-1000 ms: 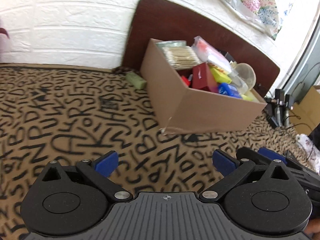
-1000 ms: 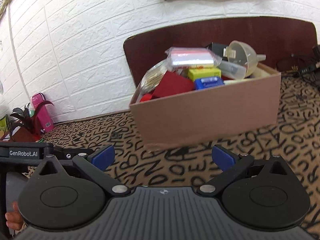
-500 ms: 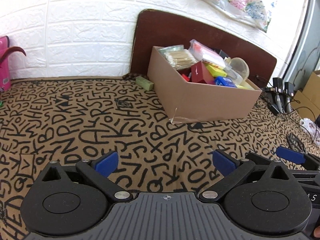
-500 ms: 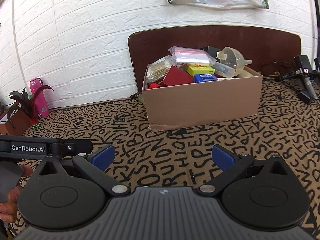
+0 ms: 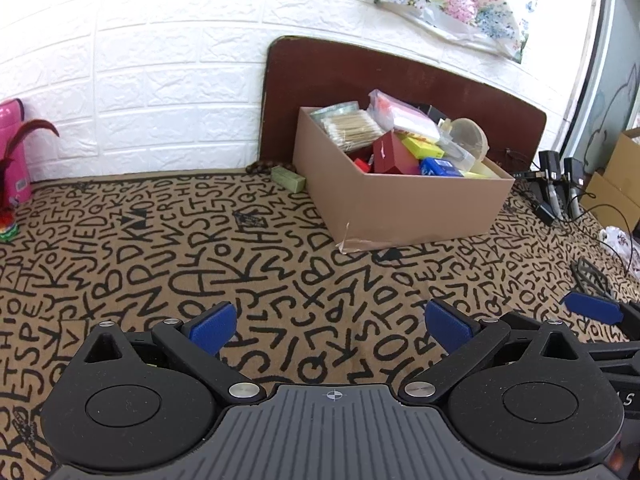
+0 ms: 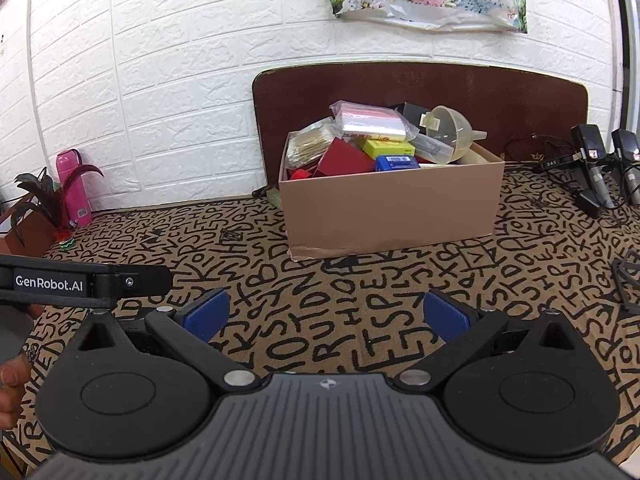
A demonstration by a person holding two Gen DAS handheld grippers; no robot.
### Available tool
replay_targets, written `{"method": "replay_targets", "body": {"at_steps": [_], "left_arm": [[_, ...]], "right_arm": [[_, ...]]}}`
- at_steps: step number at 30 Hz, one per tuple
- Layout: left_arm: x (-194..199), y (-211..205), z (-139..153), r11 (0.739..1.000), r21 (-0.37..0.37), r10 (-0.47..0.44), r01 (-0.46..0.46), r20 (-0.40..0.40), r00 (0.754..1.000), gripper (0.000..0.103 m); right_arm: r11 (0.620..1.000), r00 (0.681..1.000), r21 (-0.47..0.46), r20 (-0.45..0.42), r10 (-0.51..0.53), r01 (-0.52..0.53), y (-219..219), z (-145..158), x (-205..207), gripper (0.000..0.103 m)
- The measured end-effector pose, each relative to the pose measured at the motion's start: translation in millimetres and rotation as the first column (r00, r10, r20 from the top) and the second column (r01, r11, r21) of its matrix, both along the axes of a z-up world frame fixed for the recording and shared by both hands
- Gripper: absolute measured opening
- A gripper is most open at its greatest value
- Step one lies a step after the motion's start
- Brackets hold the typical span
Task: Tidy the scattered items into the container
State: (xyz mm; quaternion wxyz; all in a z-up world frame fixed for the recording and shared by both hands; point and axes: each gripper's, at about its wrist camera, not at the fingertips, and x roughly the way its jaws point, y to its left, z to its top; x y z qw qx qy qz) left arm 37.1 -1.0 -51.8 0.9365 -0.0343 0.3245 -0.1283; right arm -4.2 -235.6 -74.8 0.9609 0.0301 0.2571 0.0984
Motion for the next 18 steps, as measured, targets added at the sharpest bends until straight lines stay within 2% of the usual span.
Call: {"method": "replay_targets", "body": {"at_steps": [6,10,14,18], "left_arm": [[8.5,-12.0,7.1,0.999,0.046,-0.017,0.016,0.022,1.0,0.103],[15.9,-16.0,9.4,0.999,0.0,-0.052,0.052,0.025,0.998,0.103],[17.0,-26.4,9.6,0.999,0.028,-0.038,0.036,0.064,0.997,0.103],[23.7,-31.9,9.2,0.999,0.025,-0.046,0.045,0.041,0.998,0.103]], "right_arm": [[1.0,0.999,-0.011,0.017,-0.028,0.028,-11.2,5.5,7.8,0.103],[0.999,0.999,-0.01,0.014,-0.047,0.047,-17.2,4.0,14.4,0.103],[0.999,0.999,-0.008,0.002,-0.052,0.053,-20.3,1.2,21.2,0.103],[0.998,0.999,-0.023,-0.001,-0.053,0.053,-22.5,0.2,25.6,0.103]]}}
